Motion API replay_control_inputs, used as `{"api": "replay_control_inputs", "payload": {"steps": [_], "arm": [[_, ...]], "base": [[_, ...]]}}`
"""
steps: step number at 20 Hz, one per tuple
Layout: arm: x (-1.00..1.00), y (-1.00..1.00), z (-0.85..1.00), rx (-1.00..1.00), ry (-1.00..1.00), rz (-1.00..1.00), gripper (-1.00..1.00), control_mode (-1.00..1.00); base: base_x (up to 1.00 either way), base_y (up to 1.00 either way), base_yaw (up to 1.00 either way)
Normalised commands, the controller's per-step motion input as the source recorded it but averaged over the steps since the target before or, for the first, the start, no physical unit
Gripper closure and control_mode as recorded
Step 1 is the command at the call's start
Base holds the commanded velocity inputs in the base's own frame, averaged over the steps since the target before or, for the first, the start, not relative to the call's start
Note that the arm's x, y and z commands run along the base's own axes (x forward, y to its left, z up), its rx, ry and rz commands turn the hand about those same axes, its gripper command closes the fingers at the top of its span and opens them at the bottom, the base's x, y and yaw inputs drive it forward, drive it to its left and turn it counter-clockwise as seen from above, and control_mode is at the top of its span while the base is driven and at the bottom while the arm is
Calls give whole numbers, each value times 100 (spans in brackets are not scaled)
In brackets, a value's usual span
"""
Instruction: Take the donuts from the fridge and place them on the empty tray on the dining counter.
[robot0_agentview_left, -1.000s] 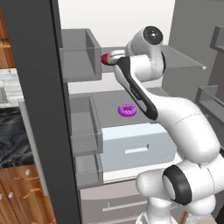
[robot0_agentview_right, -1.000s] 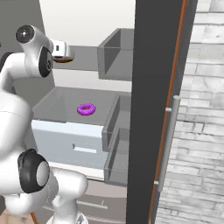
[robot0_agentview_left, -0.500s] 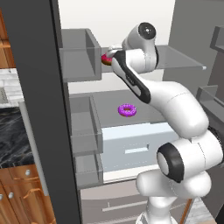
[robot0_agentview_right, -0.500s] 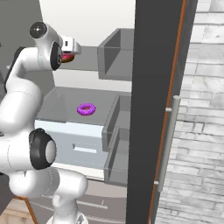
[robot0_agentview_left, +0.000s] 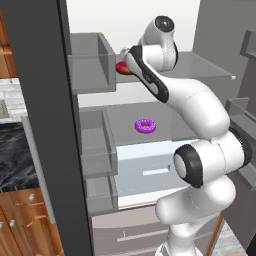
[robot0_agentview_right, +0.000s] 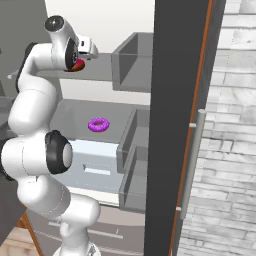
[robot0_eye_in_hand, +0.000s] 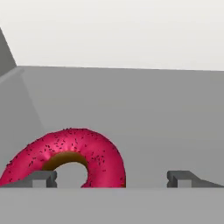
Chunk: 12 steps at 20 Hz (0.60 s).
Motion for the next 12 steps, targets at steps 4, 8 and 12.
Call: {"api": "replay_control_inputs", "payload": {"steps": [4,8,12], "arm": [[21,0,-1,3,2,0,-100,-100],[1,0,-2,14,22,0,-100,-100],[21,0,0,4,12,0,-100,-100]], "base": [[0,0,0],[0,0,0],[0,0,0]]}}
